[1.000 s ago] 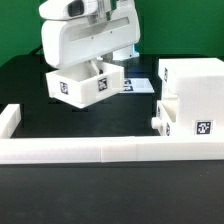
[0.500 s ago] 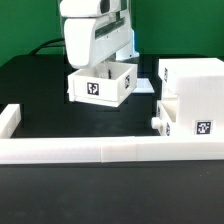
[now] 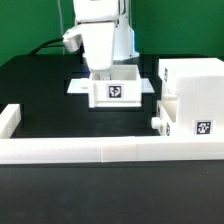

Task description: Assemble drawer

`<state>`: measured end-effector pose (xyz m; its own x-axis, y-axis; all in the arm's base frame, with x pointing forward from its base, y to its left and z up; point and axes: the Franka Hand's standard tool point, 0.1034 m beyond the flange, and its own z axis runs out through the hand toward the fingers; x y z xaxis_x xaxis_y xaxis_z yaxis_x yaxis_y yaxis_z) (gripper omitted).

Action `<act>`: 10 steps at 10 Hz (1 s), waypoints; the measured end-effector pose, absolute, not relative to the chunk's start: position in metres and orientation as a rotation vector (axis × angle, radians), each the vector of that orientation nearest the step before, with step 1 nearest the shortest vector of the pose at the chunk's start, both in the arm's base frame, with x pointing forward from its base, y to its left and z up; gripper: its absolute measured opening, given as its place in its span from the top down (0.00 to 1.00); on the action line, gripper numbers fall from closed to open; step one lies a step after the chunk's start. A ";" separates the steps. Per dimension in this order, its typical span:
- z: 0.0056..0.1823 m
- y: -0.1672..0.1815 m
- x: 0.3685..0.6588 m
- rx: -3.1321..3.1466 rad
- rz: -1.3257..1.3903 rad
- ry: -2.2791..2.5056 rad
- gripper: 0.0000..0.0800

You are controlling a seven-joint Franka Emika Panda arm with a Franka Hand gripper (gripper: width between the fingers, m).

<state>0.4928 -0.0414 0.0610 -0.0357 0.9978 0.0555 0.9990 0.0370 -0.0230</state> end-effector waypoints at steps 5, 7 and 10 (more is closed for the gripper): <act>0.058 -0.031 0.515 -2.121 -0.059 -2.249 0.94; 0.057 -0.030 0.528 -2.136 -0.072 -2.238 0.94; 0.056 -0.030 0.529 -2.148 -0.070 -2.223 0.94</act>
Offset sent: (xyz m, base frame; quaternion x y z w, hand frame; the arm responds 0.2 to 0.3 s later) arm 0.0233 0.0068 0.0040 -0.0024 -0.0145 -0.0238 0.9996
